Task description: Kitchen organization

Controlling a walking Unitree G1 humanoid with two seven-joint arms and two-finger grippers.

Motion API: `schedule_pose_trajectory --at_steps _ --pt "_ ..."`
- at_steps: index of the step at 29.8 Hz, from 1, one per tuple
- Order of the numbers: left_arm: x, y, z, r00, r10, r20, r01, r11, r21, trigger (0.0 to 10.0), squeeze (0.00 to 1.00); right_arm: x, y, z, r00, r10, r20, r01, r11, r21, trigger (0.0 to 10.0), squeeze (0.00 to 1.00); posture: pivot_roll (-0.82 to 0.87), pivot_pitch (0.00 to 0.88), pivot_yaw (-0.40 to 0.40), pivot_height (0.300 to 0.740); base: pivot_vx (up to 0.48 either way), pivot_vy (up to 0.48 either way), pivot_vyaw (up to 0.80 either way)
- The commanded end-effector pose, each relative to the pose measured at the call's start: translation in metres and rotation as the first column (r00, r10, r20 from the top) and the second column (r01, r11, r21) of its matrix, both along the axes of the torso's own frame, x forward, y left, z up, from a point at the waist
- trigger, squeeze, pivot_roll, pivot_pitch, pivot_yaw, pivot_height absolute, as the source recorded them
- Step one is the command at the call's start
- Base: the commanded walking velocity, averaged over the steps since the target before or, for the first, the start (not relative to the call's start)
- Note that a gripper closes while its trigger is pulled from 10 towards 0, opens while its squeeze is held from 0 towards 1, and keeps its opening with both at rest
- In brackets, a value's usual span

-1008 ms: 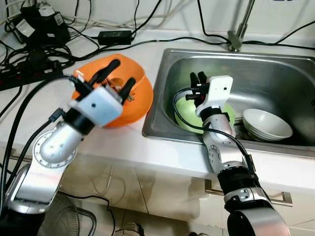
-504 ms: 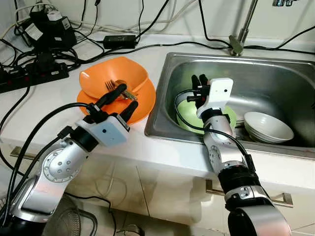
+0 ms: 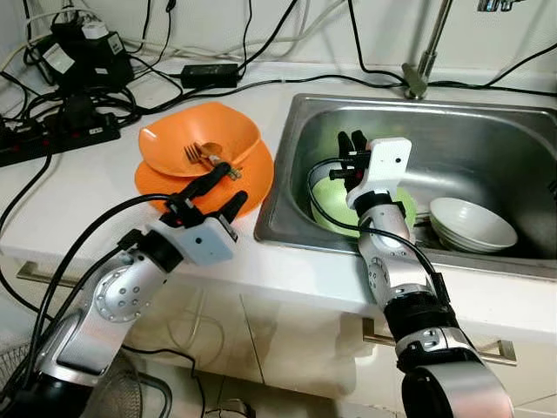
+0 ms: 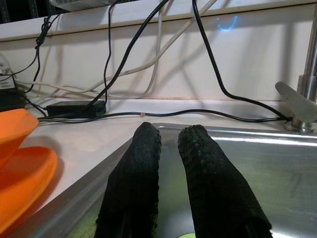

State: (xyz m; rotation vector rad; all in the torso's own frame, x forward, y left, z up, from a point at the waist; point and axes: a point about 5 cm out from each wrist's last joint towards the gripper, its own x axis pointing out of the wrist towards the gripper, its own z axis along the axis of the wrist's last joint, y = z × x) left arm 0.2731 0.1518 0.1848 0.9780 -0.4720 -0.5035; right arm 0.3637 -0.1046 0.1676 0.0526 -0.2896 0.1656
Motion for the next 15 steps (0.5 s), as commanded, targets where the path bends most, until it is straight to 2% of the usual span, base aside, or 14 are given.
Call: schedule_pose_trajectory --at_steps 1,15 --pt "0.003 -0.001 -0.001 1.000 0.001 0.013 -0.001 1.000 0.028 10.0 0.00 -0.001 -0.003 -0.009 0.999 -0.018 -0.033 0.019 1.000 0.022 10.0 0.00 0.23 0.074 0.076 0.740 0.000 0.000 0.00" --pt "0.022 -0.005 0.003 0.998 0.035 0.045 -0.038 0.998 0.056 10.0 0.00 0.000 -0.005 -0.007 0.999 -0.026 -0.028 0.026 0.999 0.025 10.0 0.00 0.22 0.082 0.079 0.740 0.000 0.000 0.00"
